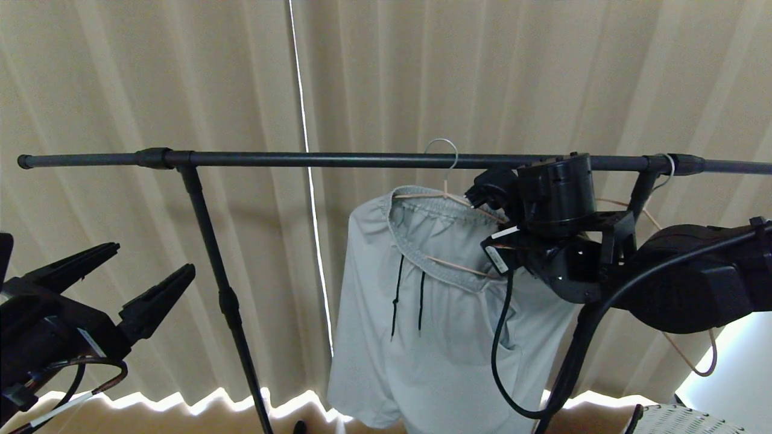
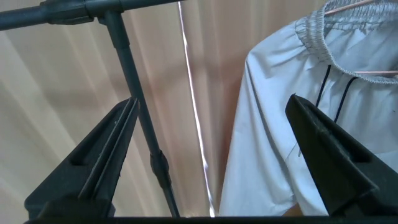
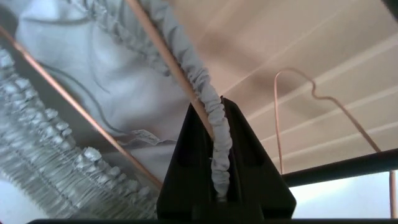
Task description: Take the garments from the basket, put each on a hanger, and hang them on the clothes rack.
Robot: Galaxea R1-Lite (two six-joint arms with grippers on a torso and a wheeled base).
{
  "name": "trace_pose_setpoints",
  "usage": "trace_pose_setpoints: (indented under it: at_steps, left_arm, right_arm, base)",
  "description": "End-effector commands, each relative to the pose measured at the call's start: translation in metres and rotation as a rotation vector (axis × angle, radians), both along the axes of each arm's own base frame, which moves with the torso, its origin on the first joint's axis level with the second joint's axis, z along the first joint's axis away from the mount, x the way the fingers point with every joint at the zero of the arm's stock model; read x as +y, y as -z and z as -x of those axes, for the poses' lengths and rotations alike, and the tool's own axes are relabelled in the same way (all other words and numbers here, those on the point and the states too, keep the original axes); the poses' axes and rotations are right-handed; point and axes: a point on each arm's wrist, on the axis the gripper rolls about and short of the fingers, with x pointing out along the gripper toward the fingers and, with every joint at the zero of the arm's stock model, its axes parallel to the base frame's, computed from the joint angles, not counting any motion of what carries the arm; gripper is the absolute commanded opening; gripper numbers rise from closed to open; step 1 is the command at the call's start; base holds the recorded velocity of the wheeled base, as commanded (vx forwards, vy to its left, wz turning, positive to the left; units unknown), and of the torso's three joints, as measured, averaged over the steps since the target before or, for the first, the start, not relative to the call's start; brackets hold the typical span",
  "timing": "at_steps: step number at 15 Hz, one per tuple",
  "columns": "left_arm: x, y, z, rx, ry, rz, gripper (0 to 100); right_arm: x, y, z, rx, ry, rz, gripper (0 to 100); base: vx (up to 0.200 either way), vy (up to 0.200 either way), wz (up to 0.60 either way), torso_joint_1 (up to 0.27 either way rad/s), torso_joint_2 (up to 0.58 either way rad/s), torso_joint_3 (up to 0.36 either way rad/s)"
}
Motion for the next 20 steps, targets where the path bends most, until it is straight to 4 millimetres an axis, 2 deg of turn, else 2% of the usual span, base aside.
trace_pose_setpoints:
  at_steps: [1, 4, 9, 10, 14, 20]
  left_arm:
    - [0.0, 0.0, 0.0, 0.002, 0.0, 0.0, 100]
    - [0.0, 0.0, 0.0, 0.002, 0.0, 0.0, 100]
    - [0.0, 0.0, 0.0, 0.002, 0.0, 0.0, 100]
    - [0.0, 0.0, 0.0, 0.002, 0.0, 0.0, 100]
    - [0.0, -0.002, -0.001, -0.007, 0.0, 0.003, 100]
    - [0.0, -0.006, -0.003, -0.018, -0.003, 0.012, 100]
  right_arm:
    - [0.007, 0.0, 0.004, 0.0, -0.024, 0.0, 0]
    - [0.013, -0.001, 0.008, -0.002, -0.045, -0.002, 0]
    - [0.012, 0.002, 0.009, 0.007, -0.049, 0.001, 0]
    - [0.013, 0.002, 0.01, 0.007, -0.055, 0.001, 100]
    - [0.018, -0.003, 0.014, -0.004, -0.11, -0.048, 100]
    - [0.023, -0.013, 0.02, -0.002, -0.256, -0.263, 100]
  base:
    - [0.0, 0.0, 0.0, 0.0, 0.0, 0.0]
    - [0.0, 0.0, 0.0, 0.0, 0.0, 0.0]
    - [0.0, 0.0, 0.0, 0.0, 0.0, 0.0]
    - [0.0, 0.0, 0.0, 0.0, 0.0, 0.0]
    - [0.0, 0.0, 0.0, 0.0, 0.0, 0.0]
    - [0.0, 0.0, 0.0, 0.0, 0.0, 0.0]
